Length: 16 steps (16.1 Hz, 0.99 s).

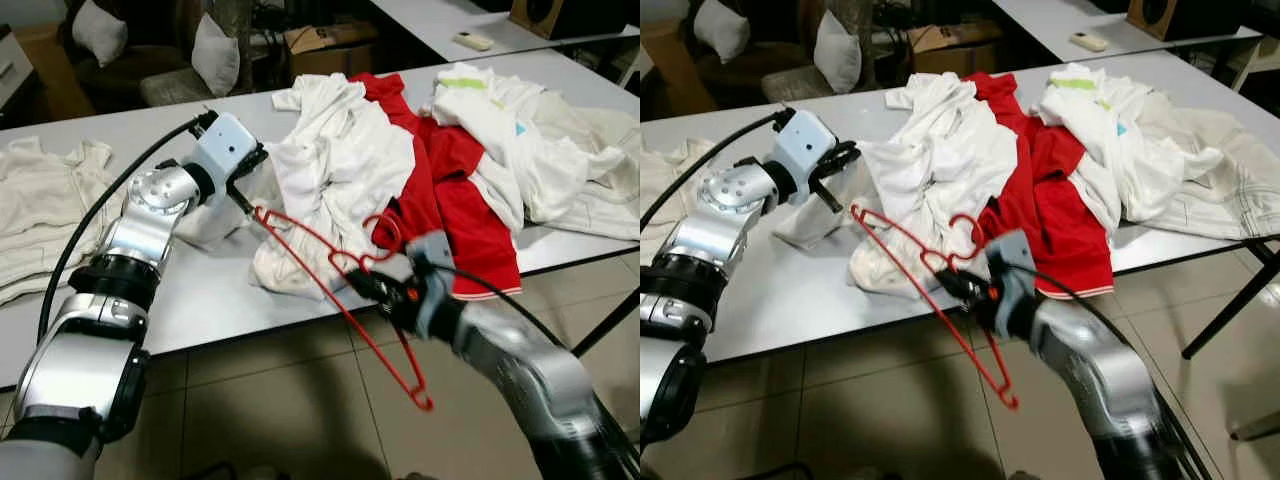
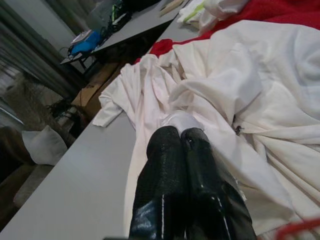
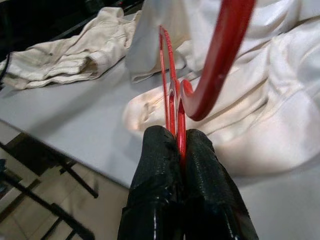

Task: Hang hanger

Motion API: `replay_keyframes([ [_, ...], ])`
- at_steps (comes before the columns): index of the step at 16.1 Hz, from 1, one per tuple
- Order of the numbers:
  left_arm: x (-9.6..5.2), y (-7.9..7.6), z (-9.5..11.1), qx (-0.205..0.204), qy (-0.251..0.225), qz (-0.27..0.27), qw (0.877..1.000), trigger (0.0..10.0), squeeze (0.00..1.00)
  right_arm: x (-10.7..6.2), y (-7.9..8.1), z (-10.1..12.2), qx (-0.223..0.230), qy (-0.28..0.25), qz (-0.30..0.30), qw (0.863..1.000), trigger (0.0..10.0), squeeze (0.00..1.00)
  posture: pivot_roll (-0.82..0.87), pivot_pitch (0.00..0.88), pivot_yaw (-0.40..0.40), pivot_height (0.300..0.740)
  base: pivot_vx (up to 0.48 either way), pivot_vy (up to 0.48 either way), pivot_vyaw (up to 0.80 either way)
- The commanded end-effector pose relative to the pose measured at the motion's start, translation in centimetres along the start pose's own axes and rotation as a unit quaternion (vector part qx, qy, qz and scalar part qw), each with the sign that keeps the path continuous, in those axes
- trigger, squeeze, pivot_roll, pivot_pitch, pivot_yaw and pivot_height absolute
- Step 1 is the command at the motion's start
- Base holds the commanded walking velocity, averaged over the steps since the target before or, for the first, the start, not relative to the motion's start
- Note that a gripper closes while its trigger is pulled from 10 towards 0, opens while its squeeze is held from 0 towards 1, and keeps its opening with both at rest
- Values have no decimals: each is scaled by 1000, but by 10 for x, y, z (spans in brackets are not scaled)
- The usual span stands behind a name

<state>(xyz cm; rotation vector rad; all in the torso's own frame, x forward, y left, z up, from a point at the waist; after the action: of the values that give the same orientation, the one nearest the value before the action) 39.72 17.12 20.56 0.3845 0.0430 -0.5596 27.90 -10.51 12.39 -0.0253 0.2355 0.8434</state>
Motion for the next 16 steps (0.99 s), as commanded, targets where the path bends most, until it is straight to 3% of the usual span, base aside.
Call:
replay_keyframes([
  [1,-1,-1,1,6,8,-6,1000,0,0,8,-6,1,-2,0,-11,1000,10000,0,-108,0,130,740,0,0,0],
  [3,-3,-1,1,17,16,-3,1000,0,0,23,-19,6,-6,12,-36,999,10000,0,-97,0,116,740,0,0,0],
  [7,-9,3,0,24,27,7,999,0,0,36,-23,6,-4,12,-41,999,10000,0,-83,0,94,740,0,0,0],
  [10,-8,-5,4,15,27,-15,999,0,0,48,-30,13,17,-7,-75,997,10000,0,-86,0,97,740,0,0,0],
  [13,-8,-18,7,6,35,-64,997,0,0,65,-43,20,138,-52,-152,977,10000,0,-82,0,95,740,0,0,0],
  [16,-13,-17,6,13,42,-68,997,0,0,64,-52,31,230,-133,-173,949,10000,0,-72,0,90,740,0,0,0],
])
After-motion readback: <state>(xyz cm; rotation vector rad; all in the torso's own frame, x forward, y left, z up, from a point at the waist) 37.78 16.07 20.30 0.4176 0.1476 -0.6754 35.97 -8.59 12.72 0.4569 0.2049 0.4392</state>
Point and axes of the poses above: a point about 5 cm out from each wrist's last joint towards the gripper, its own x axis pointing out of the wrist towards the gripper, its own z axis along the axis of the wrist's last joint, y = z × x, the point moved 1 cm from there along x, pointing out of the wrist towards the gripper, and after that the axes turned 13 degrees about -x, right-handed, at the moved point
